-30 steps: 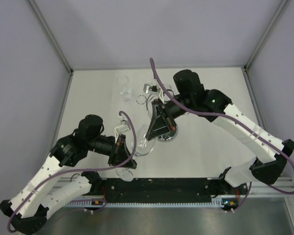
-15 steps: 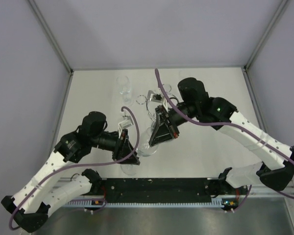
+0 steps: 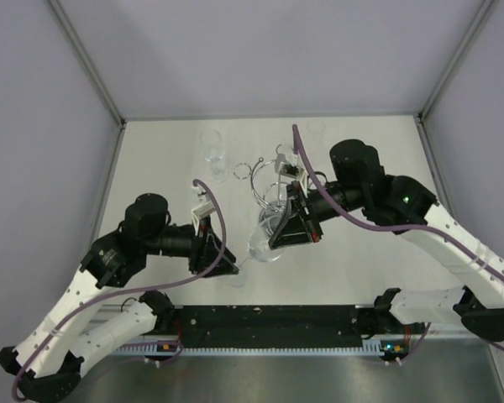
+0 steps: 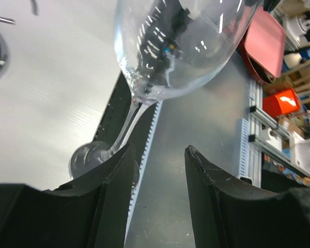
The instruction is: Take the wine glass off the wine glass rack
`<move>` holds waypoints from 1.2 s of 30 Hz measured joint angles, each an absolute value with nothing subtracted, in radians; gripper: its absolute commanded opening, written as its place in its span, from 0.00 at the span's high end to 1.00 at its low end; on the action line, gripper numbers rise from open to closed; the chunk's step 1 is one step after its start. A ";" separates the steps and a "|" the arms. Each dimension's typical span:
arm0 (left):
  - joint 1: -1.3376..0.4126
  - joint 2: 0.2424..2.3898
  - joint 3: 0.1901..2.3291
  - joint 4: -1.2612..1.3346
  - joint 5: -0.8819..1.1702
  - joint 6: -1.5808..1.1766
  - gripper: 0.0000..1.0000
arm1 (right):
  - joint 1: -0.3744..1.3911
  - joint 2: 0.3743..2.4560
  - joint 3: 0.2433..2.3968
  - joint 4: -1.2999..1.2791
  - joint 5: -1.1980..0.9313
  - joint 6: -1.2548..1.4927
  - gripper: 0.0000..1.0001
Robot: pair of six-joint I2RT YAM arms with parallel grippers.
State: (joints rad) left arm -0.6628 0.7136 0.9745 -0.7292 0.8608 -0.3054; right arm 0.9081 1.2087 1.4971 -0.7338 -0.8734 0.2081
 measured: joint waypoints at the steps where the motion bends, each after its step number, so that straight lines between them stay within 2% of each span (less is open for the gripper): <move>1: -0.663 0.708 0.986 -0.735 0.832 -0.309 0.51 | 0.908 1.190 1.491 -0.743 -0.852 0.208 1.00; 10: -0.663 0.595 1.128 -0.755 0.406 -0.367 0.47 | 0.908 1.066 1.488 -0.796 -0.696 0.221 1.00; 15: -0.663 0.517 1.143 -0.735 0.265 -0.394 0.47 | 0.905 1.078 1.573 -0.824 -0.598 0.245 1.00; 25: -0.663 0.513 1.096 -0.732 0.200 -0.419 0.47 | 0.848 1.228 1.880 -0.829 -0.438 0.298 1.00; 36: -0.663 0.513 1.054 -0.724 0.200 -0.418 0.47 | 0.750 1.547 2.235 -0.805 -0.300 0.323 1.00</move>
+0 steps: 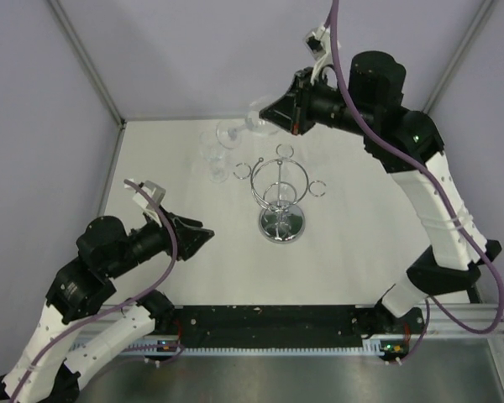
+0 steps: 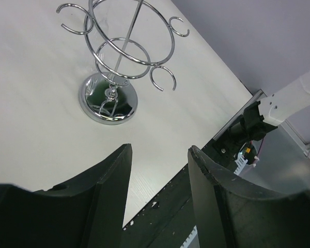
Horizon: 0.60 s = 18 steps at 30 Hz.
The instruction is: Take the wine glass off the wine glass rack
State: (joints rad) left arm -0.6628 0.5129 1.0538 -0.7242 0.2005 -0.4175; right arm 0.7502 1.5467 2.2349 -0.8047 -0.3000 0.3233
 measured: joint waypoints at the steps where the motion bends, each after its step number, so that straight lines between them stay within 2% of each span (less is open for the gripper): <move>1: -0.663 0.513 1.050 -0.724 0.200 -0.417 0.47 | 0.734 1.579 2.268 -0.801 -0.293 0.326 1.00; 5: -0.663 0.512 1.018 -0.708 0.200 -0.416 0.47 | 0.669 1.685 2.354 -0.780 -0.274 0.334 1.00; 18: -0.663 0.525 0.949 -0.677 0.217 -0.396 0.47 | 0.510 1.962 2.399 -0.694 -0.264 0.345 1.00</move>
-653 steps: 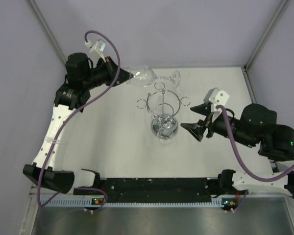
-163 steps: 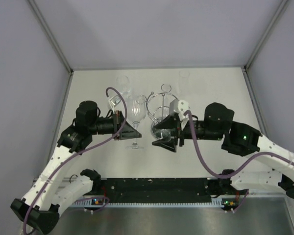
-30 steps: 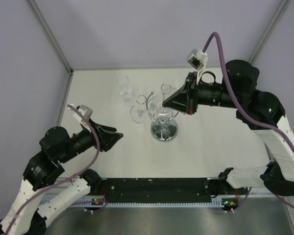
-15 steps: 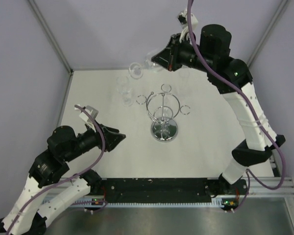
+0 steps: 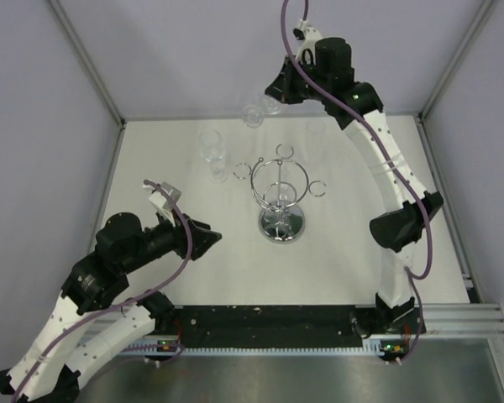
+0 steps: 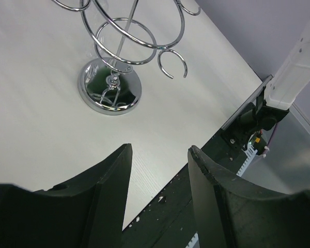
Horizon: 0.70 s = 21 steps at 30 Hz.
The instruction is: Take the wine glass off the wine glass rack
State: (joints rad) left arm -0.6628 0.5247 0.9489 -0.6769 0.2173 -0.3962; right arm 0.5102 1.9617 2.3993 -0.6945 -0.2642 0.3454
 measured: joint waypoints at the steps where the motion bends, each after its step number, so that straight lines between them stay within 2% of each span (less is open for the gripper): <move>1: -0.663 0.527 0.949 -0.673 0.224 -0.394 0.47 | 0.497 1.981 2.403 -0.692 -0.266 0.346 1.00; 12: -0.663 0.561 0.943 -0.655 0.253 -0.373 0.47 | 0.455 2.127 2.403 -0.681 -0.272 0.322 1.00; 21: -0.663 0.579 0.936 -0.656 0.257 -0.356 0.47 | 0.455 2.155 2.395 -0.684 -0.281 0.279 1.00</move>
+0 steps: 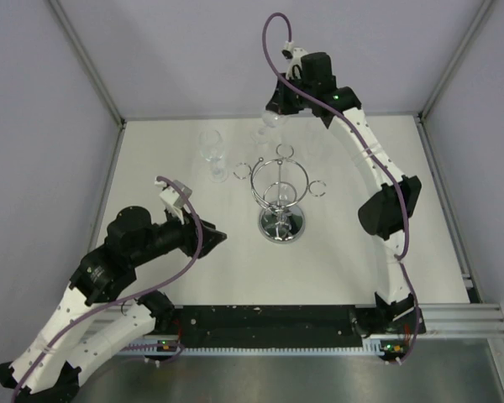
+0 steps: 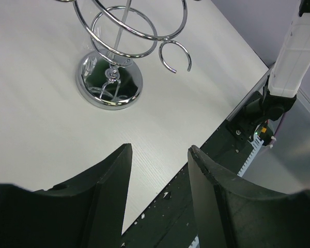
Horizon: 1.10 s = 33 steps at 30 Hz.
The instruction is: Take the wine glass off the wine glass rack
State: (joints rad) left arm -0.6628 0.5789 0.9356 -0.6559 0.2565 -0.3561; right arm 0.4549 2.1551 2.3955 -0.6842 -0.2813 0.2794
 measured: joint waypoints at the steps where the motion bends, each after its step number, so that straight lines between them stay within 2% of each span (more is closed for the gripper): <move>1: -0.663 0.581 0.935 -0.656 0.257 -0.355 0.47 | 0.455 2.155 2.395 -0.685 -0.278 0.274 1.00; 19: -0.663 0.588 0.926 -0.656 0.257 -0.341 0.47 | 0.455 2.191 2.317 -0.733 -0.160 0.187 1.00; 33: -0.663 0.594 0.923 -0.656 0.257 -0.342 0.47 | 0.442 2.214 2.317 -0.771 -0.153 0.183 1.00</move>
